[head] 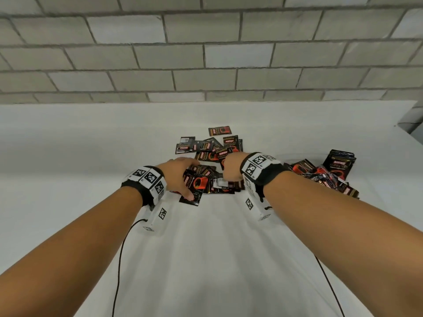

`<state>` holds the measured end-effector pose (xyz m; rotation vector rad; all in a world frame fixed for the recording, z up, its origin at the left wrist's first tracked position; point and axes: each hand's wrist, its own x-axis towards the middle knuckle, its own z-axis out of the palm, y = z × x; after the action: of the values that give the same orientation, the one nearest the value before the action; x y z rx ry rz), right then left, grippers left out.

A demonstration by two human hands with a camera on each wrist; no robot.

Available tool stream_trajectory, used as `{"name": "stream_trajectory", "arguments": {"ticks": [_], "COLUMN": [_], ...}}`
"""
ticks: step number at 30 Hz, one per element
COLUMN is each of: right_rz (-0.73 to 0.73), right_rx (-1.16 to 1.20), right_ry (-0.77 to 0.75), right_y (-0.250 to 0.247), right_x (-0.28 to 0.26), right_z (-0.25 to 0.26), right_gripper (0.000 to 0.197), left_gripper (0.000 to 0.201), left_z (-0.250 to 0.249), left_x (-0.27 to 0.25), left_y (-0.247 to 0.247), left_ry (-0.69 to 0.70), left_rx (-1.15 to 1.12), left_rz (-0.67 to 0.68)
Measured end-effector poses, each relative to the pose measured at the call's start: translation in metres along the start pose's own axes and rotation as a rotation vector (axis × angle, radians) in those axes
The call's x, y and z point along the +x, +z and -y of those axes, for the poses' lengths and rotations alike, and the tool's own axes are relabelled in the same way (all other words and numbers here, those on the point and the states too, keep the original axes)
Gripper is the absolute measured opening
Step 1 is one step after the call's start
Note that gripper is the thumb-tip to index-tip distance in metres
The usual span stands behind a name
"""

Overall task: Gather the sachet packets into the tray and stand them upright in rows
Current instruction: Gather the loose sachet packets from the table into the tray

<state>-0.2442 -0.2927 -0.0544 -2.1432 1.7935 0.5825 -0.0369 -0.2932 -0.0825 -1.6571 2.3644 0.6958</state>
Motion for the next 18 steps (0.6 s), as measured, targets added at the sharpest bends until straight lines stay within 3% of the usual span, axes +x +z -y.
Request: {"name": "stream_trajectory", "arguments": {"ticks": [2, 6, 8, 9, 11, 14, 18], "right_rz": [-0.069, -0.002, -0.005, 0.004, 0.020, -0.074, -0.147], "right_rx": [0.013, -0.089, -0.106, -0.105, -0.077, 0.019, 0.245], "right_ry": [0.028, 0.082, 0.106, 0.098, 0.081, 0.087, -0.035], "right_y": [0.002, 0.012, 0.017, 0.017, 0.015, 0.013, -0.007], "right_x": [-0.002, -0.009, -0.012, -0.014, -0.014, -0.014, -0.028], "right_z": [-0.001, -0.002, -0.003, -0.002, -0.003, -0.009, -0.016], "right_gripper": [0.035, 0.017, 0.032, 0.028, 0.008, 0.013, 0.019], "left_gripper": [0.115, 0.103, 0.099, 0.096, 0.088, 0.075, 0.064], "left_z": [-0.004, -0.012, -0.014, -0.014, -0.015, -0.012, -0.003], "left_x": [-0.002, -0.001, -0.001, -0.002, -0.002, -0.003, -0.006], "left_y": [0.007, 0.015, 0.016, 0.016, 0.017, 0.019, 0.013], "left_ry": [-0.017, -0.040, -0.054, -0.064, -0.076, -0.115, -0.126], "left_rx": [0.076, 0.082, 0.082, 0.085, 0.086, 0.023, -0.121], "left_rz": [-0.013, -0.077, -0.078, -0.075, -0.086, -0.125, -0.201]}}
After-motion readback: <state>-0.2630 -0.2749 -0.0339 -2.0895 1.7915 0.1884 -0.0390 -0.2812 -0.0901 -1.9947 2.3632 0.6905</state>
